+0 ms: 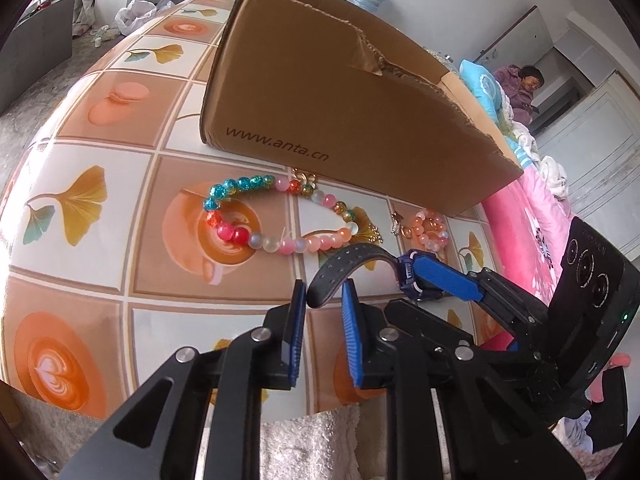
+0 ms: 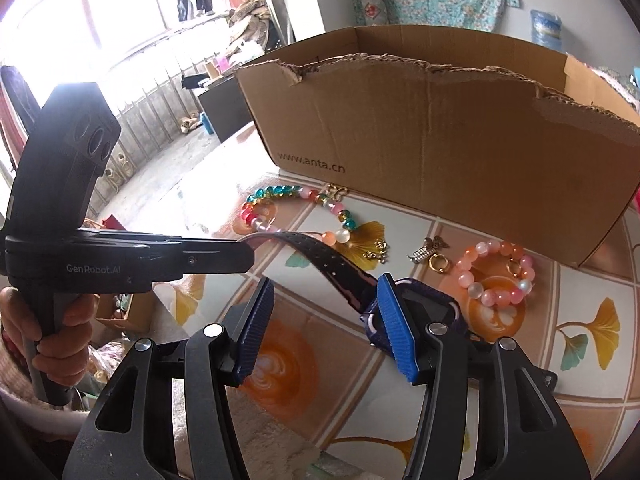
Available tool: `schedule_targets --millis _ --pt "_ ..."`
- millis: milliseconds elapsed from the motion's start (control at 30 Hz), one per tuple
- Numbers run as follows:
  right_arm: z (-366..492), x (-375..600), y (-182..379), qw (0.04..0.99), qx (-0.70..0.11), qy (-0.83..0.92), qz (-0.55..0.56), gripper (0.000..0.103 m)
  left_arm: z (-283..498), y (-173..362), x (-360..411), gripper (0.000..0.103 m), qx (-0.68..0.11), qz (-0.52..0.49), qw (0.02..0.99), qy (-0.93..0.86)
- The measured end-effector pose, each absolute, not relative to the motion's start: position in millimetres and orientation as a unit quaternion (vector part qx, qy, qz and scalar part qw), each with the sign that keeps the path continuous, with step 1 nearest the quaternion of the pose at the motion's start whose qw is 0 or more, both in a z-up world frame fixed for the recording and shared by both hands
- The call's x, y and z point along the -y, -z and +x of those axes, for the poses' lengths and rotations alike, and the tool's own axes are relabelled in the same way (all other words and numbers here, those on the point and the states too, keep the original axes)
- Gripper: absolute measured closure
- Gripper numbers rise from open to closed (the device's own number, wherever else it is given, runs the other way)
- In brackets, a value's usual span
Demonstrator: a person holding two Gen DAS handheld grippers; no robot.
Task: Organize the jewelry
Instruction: 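Lift the watch with the right gripper while the left gripper grasps its strap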
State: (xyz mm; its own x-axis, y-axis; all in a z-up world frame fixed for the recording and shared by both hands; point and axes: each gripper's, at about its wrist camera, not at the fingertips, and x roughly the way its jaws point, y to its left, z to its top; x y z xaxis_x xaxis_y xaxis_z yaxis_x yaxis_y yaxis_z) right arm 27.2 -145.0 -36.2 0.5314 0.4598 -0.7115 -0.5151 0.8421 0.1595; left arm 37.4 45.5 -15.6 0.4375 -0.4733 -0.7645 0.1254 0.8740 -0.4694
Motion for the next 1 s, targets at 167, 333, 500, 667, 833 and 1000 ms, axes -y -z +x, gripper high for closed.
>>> schedule_targets --millis 167,333,500,667,833,1000 --pt "18.0 143.2 35.8 0.872 -0.393 -0.286 -0.048 0.051 33.1 14.5 -49.9 0.084 -0.497 -0.18 0.828 0.187" --pt "17.0 139.1 37.9 0.87 -0.391 -0.293 -0.057 0.051 32.5 10.8 -53.8 0.059 -0.489 -0.204 0.826 0.195" --pt "11.1 132.7 38.9 0.87 -0.386 -0.299 -0.073 0.051 38.4 9.7 -55.6 0.05 -0.482 -0.227 0.823 0.197" --pt "5.7 134.5 38.0 0.866 -0.382 -0.314 -0.076 0.051 44.0 13.0 -56.1 0.051 -0.485 -0.245 0.818 0.191" --pt "1.2 129.2 39.7 0.862 -0.376 -0.327 -0.089 0.051 47.6 14.0 -55.8 0.051 -0.48 -0.255 0.819 0.185" --pt "-1.9 131.4 36.6 0.862 -0.372 -0.33 -0.093 0.051 48.0 13.0 -53.8 0.056 -0.477 -0.243 0.827 0.17"
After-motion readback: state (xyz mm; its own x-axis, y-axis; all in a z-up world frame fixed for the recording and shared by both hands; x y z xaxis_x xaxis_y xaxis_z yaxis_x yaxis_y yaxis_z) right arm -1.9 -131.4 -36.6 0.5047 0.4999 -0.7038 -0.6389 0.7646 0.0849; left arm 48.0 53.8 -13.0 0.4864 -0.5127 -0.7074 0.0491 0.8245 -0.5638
